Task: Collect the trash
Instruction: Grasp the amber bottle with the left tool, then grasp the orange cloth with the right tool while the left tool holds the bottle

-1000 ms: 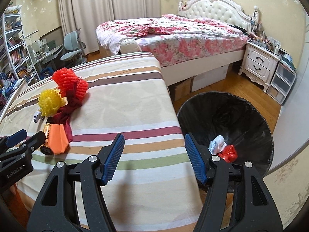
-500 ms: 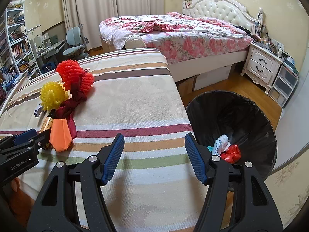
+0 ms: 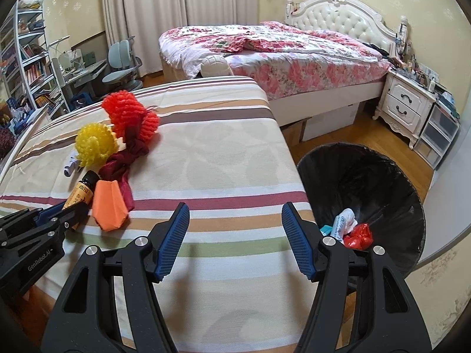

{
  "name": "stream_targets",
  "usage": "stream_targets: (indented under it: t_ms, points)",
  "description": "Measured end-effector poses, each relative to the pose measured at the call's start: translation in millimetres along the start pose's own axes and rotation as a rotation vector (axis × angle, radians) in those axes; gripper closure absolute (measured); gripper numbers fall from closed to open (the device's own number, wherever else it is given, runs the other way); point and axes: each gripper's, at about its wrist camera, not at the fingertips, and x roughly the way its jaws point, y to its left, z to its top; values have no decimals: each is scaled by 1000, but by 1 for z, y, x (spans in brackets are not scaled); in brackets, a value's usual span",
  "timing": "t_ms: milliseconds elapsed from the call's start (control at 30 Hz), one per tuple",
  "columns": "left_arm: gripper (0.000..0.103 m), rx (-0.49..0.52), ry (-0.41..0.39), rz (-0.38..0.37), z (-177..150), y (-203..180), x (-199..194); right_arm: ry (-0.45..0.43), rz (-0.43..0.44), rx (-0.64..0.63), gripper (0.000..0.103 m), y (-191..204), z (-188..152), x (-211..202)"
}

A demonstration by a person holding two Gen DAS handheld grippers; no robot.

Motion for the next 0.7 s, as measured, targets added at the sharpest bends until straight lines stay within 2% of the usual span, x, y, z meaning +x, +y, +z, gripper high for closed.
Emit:
stream_targets:
  t_ms: [167, 533, 633, 700]
  points:
    - [78, -17, -6, 16, -7, 17, -8, -8, 32, -39, 39, 19, 3, -5]
    - [78, -81, -48, 100, -12, 60, -24, -4, 105, -141, 40, 71, 8, -4]
    - [78, -97, -51, 118, -12, 69, -25, 5, 120, -175, 42, 85, 6, -3]
    - [78, -111, -47, 120, -13, 74, -24, 14, 124, -192, 48, 91, 4, -2]
